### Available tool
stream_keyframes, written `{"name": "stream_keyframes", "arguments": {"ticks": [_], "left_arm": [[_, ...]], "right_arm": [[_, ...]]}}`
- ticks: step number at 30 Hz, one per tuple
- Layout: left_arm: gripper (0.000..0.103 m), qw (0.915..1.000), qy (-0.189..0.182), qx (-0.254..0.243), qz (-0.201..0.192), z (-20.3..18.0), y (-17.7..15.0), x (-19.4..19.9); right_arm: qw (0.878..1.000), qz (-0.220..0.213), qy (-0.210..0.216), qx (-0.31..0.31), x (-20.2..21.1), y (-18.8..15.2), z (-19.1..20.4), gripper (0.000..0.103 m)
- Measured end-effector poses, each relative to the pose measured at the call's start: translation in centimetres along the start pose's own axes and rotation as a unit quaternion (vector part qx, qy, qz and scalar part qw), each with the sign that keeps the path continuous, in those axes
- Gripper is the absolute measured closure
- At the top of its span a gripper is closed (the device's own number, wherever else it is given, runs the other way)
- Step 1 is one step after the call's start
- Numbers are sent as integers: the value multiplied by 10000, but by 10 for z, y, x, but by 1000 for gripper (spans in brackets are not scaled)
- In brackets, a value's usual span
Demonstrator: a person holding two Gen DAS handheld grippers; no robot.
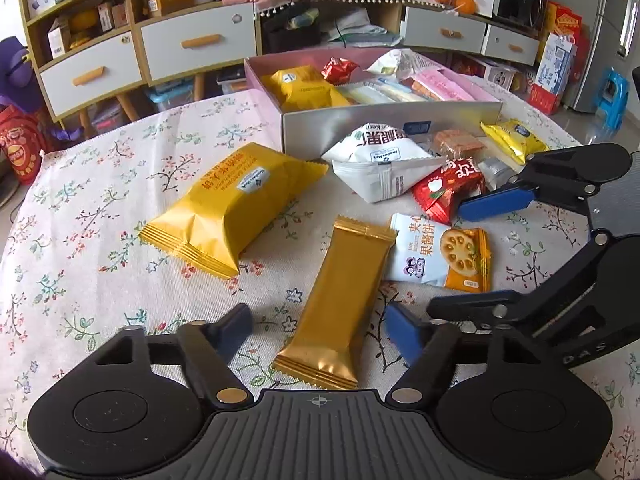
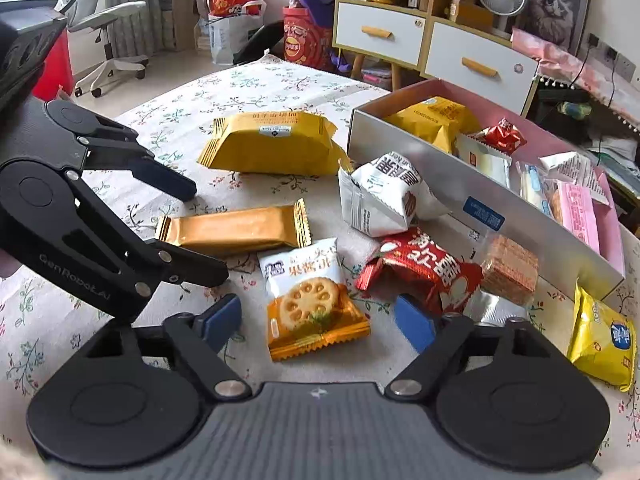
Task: Organize snacks
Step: 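Grasp the gold bar with the left tool while the right tool grasps the lotus biscuit pack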
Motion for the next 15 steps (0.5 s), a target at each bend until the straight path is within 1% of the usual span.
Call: {"name": "stream_keyframes", "arguments": {"ticks": [1, 2, 3, 4, 5, 9, 15], "left_arm": [[44, 10000, 3, 12, -11, 0, 1, 1], [50, 10000, 12, 32, -16, 0, 1, 1], [53, 10000, 7, 47, -20, -1, 2, 2], [58, 10000, 14, 51, -27, -1, 2, 2], [62, 10000, 16, 52, -32, -1, 3, 2], [71, 10000, 18, 62, -19, -3, 3, 4], [76, 9996, -23, 274, 25, -1, 3, 5]], "right_arm": [[10000, -10, 2, 14, 0, 1, 1, 29], [10000, -26, -6, 30, 0, 2, 1, 34], [10000, -38, -20, 36, 1, 3, 1, 39], [10000, -48, -32, 38, 1, 4, 1, 42], [10000, -57, -53, 45, 2, 4, 2, 47], [9999, -76, -108, 105, 3, 5, 2, 61], [9999, -98, -95, 87, 5, 7, 3, 67]]}}
Point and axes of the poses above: each gripper's, at about its wrist camera, not at the fingertips, and x roughly against the way its jaws point, z to its left, y to its top, the point moved 10 cm from there along -x, roughly the way its jaws point, and after that the axes turned 9 degrees about y, right-handed, at the moved point
